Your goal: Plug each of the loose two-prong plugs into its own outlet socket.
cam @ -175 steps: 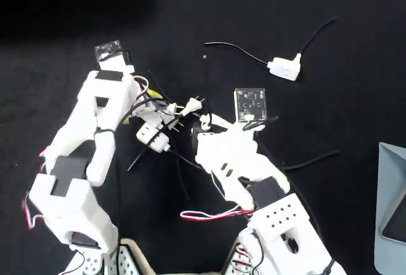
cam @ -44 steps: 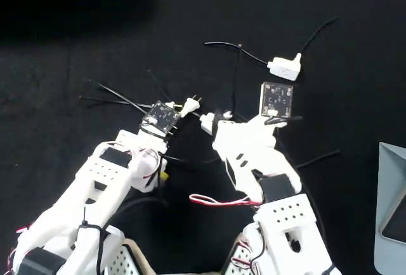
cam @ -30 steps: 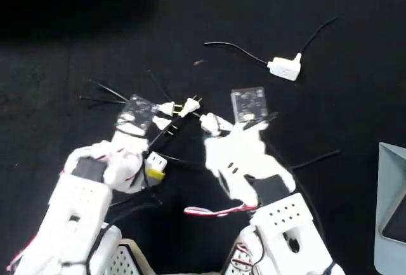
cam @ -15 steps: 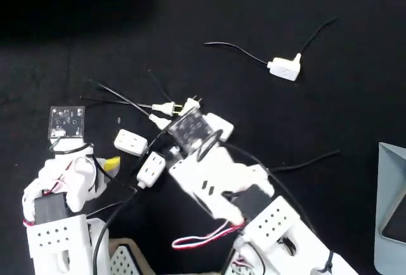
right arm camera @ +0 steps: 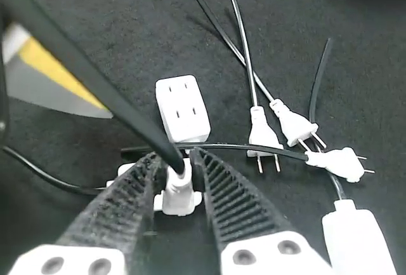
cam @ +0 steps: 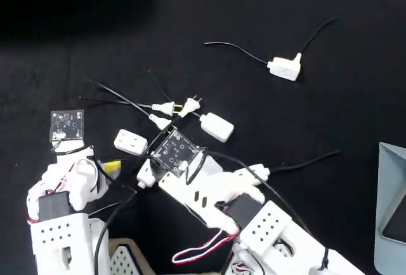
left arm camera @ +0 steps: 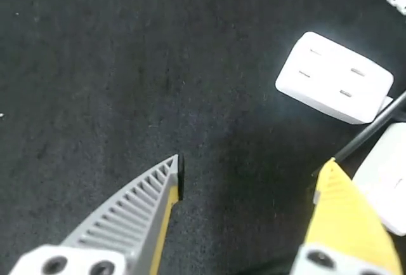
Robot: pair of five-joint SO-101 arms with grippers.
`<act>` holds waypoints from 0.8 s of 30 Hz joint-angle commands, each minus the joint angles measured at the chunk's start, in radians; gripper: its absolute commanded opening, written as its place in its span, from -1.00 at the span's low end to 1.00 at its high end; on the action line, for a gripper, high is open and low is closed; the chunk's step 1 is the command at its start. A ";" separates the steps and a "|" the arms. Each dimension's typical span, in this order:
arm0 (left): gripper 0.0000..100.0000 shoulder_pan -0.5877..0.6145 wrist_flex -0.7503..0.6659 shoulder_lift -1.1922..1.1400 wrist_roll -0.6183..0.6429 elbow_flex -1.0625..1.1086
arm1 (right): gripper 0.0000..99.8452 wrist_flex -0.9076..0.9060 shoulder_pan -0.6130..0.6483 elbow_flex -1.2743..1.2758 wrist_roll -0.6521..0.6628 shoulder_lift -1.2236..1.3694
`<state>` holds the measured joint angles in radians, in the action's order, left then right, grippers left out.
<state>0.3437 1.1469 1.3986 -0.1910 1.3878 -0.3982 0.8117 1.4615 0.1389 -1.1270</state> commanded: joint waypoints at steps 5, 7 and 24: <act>-0.34 0.074 -0.021 0.000 0.008 -0.022 | -0.98 0.077 0.017 -0.008 0.008 0.001; -0.34 0.090 -0.017 -0.003 0.008 -0.033 | -0.98 0.087 0.017 -0.021 0.008 0.048; -0.34 0.094 -0.017 -0.005 0.008 -0.022 | -0.98 0.407 0.009 -0.076 0.009 0.469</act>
<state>0.4312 1.1469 1.3986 -0.1910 1.3878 -0.0315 0.8147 1.4553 0.1389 -0.6897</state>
